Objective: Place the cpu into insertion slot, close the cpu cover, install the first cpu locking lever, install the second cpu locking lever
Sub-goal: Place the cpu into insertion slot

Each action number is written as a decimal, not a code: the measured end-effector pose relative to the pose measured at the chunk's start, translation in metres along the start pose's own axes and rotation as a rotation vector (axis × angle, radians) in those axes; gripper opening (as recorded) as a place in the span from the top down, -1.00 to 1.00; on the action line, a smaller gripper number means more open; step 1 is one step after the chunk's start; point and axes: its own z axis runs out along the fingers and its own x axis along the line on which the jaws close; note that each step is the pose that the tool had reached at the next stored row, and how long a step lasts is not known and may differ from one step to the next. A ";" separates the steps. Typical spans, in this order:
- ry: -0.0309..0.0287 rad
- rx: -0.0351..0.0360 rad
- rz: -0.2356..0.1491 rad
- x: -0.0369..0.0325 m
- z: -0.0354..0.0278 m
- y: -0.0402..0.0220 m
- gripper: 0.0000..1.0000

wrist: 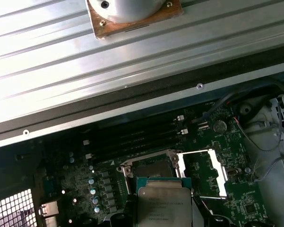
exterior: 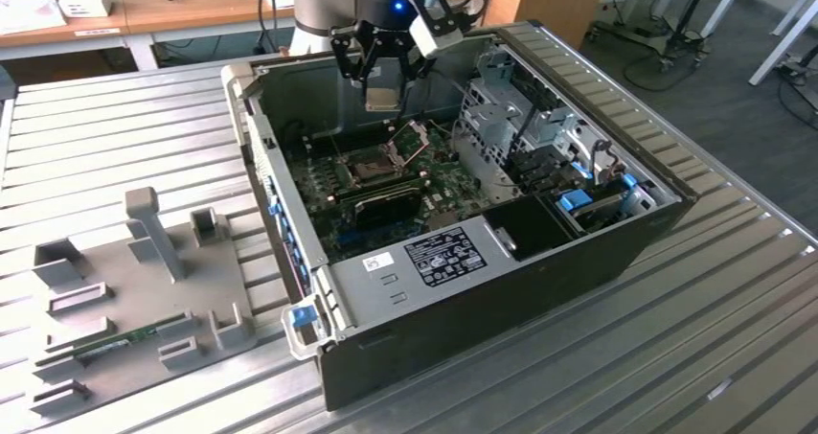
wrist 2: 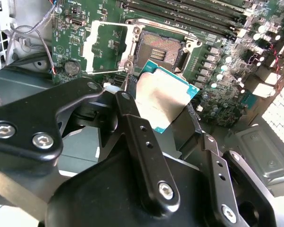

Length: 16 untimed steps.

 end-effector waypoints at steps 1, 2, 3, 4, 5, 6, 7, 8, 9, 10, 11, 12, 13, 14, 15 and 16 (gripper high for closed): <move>0.0000 0.0000 0.000 0.0000 0.0000 0.0000 -0.08; 0.0000 -0.0001 0.000 0.0000 0.0000 0.0000 -0.08; 0.0000 0.0000 0.000 0.0000 0.0000 0.0000 -0.08; 0.0000 0.0000 0.000 0.0000 0.0000 0.0000 -0.08; 0.0000 0.0000 0.000 0.0000 0.0000 0.0000 -0.08; 0.0000 0.0000 0.000 0.0000 0.0000 0.0000 -0.08; 0.0000 0.0000 0.000 0.0000 0.0000 0.0000 -0.08; 0.0000 0.0000 0.000 0.0000 0.0000 0.0000 -0.08; 0.0000 0.0000 0.000 0.0000 0.0000 0.0000 -0.08; -0.0001 0.0000 0.001 0.0000 0.0000 0.0000 -0.08; -0.0003 0.0000 0.004 0.0000 0.0000 0.0000 -0.08; -0.0008 0.0000 0.008 0.0000 0.0001 0.0000 -0.08; -0.0015 -0.0002 0.017 0.0000 0.0002 0.0000 -0.08; -0.0027 -0.0002 0.031 0.0000 0.0004 0.0000 -0.08; -0.0041 -0.0003 0.046 0.0000 0.0005 0.0000 -0.08; -0.0054 -0.0003 0.062 0.0000 0.0006 -0.0001 -0.08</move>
